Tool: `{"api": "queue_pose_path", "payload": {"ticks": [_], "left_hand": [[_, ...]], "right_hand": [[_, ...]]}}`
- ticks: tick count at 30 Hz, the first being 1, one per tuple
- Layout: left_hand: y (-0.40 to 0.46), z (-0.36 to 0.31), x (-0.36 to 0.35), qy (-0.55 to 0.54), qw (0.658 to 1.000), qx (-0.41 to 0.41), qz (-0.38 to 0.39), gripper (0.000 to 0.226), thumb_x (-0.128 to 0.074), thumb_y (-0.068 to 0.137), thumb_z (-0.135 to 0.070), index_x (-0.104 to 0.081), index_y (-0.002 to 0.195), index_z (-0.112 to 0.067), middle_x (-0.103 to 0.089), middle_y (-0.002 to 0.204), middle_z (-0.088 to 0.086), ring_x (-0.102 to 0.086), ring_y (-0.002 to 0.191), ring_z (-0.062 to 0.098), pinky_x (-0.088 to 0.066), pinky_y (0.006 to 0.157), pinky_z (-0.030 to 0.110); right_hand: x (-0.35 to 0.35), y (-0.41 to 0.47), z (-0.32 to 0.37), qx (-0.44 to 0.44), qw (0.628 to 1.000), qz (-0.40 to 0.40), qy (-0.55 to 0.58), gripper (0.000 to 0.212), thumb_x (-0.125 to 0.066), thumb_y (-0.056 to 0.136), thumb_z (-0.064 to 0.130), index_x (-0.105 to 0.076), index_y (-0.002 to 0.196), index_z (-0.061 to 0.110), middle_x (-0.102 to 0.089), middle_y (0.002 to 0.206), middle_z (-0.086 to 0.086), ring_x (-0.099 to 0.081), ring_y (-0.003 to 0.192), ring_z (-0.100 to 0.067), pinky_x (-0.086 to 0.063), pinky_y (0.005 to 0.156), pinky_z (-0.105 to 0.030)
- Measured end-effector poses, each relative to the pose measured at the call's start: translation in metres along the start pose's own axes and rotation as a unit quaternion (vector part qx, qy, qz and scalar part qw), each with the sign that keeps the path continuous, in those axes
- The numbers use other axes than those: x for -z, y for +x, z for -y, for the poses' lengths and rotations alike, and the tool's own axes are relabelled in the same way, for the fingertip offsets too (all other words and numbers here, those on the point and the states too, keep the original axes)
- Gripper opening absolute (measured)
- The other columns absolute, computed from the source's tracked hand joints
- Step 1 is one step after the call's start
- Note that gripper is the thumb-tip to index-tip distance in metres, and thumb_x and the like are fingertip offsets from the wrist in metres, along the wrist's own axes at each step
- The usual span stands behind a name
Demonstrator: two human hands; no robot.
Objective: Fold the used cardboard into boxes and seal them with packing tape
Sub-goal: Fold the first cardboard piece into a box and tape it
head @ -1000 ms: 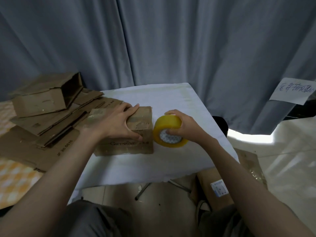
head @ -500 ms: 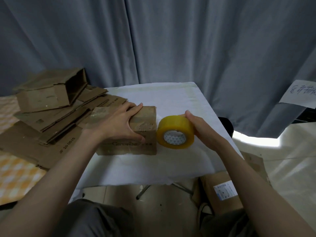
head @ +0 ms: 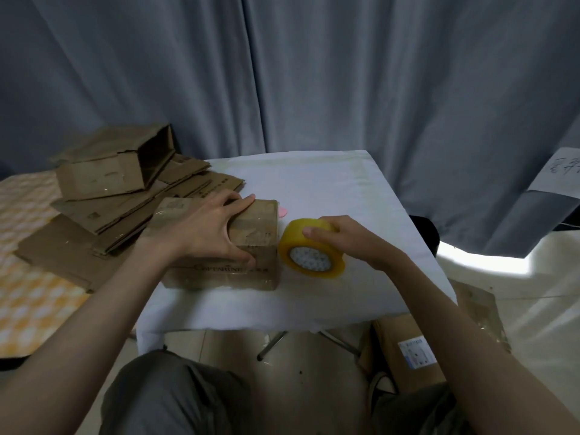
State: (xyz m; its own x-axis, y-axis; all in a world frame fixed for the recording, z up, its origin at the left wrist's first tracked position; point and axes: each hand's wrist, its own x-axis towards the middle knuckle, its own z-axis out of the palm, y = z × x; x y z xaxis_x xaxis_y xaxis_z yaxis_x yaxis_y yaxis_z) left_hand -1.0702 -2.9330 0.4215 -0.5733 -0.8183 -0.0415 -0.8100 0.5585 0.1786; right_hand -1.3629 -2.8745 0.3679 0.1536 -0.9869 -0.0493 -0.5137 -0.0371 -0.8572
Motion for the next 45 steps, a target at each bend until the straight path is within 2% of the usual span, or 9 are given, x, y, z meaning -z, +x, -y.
{"api": "queue_pose_path", "payload": {"ticks": [6,12,18,24,29,35,38,41,45], "left_hand": [[0.015,-0.018,0.000,-0.037,0.998,0.049,-0.028,0.139,-0.062,0.043,-0.095,-0.017,0.158,-0.033,-0.027,0.141,-0.011,-0.024,0.133,0.012,-0.028,0.111,0.034],[0.014,-0.019,-0.018,-0.046,0.996,0.062,-0.044,0.139,-0.062,0.042,-0.095,-0.016,0.158,-0.034,-0.021,0.142,-0.016,-0.018,0.136,0.010,-0.028,0.113,0.038],[0.011,-0.016,-0.019,-0.029,0.997,0.058,-0.052,0.140,-0.055,0.040,-0.101,-0.011,0.157,-0.039,-0.021,0.142,-0.018,-0.023,0.132,0.008,-0.034,0.110,0.039],[0.009,-0.018,-0.020,-0.032,0.997,0.044,-0.047,0.133,-0.063,0.050,-0.092,-0.007,0.158,-0.039,-0.016,0.145,-0.022,-0.020,0.129,0.000,-0.027,0.106,0.027],[0.011,-0.014,-0.018,-0.028,0.996,0.060,-0.058,0.131,-0.061,0.050,-0.095,-0.007,0.157,-0.043,-0.016,0.145,-0.026,-0.017,0.125,-0.007,-0.026,0.105,0.026],[0.015,-0.015,-0.021,-0.021,0.996,0.061,-0.056,0.130,-0.059,0.050,-0.097,-0.006,0.157,-0.045,-0.018,0.144,-0.024,-0.022,0.131,0.000,-0.026,0.108,0.028],[0.016,-0.015,-0.020,-0.013,0.996,0.063,-0.055,0.130,-0.059,0.050,-0.096,-0.007,0.157,-0.043,-0.019,0.145,-0.022,-0.021,0.131,0.001,-0.026,0.108,0.028],[0.018,-0.014,-0.019,-0.017,0.996,0.065,-0.057,0.131,-0.061,0.050,-0.095,-0.008,0.157,-0.042,-0.019,0.145,-0.023,-0.020,0.131,0.000,-0.026,0.109,0.028],[0.020,-0.012,-0.019,-0.027,0.995,0.080,-0.051,0.133,-0.058,0.046,-0.098,-0.006,0.157,-0.044,-0.019,0.146,-0.022,-0.020,0.131,0.003,-0.030,0.108,0.032]], "right_hand": [[0.024,0.019,0.008,-0.034,0.989,-0.144,0.026,0.038,-0.065,0.084,0.051,-0.073,0.083,0.014,-0.073,0.092,-0.005,-0.067,0.092,-0.024,-0.054,0.085,-0.043],[0.035,0.042,0.002,-0.096,0.994,-0.019,-0.048,0.046,-0.051,0.092,0.059,-0.062,0.110,0.017,-0.060,0.112,0.000,-0.059,0.104,-0.025,-0.047,0.089,-0.040],[0.043,0.103,0.018,-0.024,0.995,0.025,-0.096,0.025,-0.059,0.095,0.040,-0.079,0.093,0.024,-0.073,0.090,0.000,-0.068,0.087,-0.021,-0.057,0.075,-0.030],[0.020,0.171,-0.002,0.036,0.967,0.207,-0.141,0.037,-0.057,0.098,0.007,-0.068,0.123,0.031,-0.063,0.124,0.007,-0.056,0.114,-0.016,-0.050,0.096,-0.031],[0.006,0.202,-0.019,0.097,0.938,0.280,-0.182,0.039,-0.064,0.095,0.010,-0.063,0.114,0.045,-0.055,0.133,0.016,-0.048,0.122,-0.010,-0.036,0.105,-0.028],[0.005,0.205,-0.033,0.194,0.933,0.213,-0.216,0.020,-0.078,0.082,0.014,-0.070,0.096,0.024,-0.062,0.093,0.019,-0.055,0.083,0.005,-0.041,0.078,-0.019],[0.011,0.198,-0.035,0.180,0.946,0.166,-0.211,0.018,-0.077,0.082,0.015,-0.073,0.100,0.015,-0.068,0.095,0.008,-0.061,0.087,-0.007,-0.047,0.075,-0.022],[0.030,0.177,-0.031,0.109,0.991,0.056,-0.058,0.018,-0.076,0.085,0.019,-0.070,0.099,0.009,-0.071,0.087,-0.001,-0.069,0.075,-0.020,-0.057,0.061,-0.024],[0.055,0.126,-0.011,0.002,0.994,-0.020,0.106,0.018,-0.064,0.096,0.019,-0.058,0.104,0.005,-0.076,0.091,-0.014,-0.075,0.077,-0.024,-0.063,0.072,-0.034]]}}
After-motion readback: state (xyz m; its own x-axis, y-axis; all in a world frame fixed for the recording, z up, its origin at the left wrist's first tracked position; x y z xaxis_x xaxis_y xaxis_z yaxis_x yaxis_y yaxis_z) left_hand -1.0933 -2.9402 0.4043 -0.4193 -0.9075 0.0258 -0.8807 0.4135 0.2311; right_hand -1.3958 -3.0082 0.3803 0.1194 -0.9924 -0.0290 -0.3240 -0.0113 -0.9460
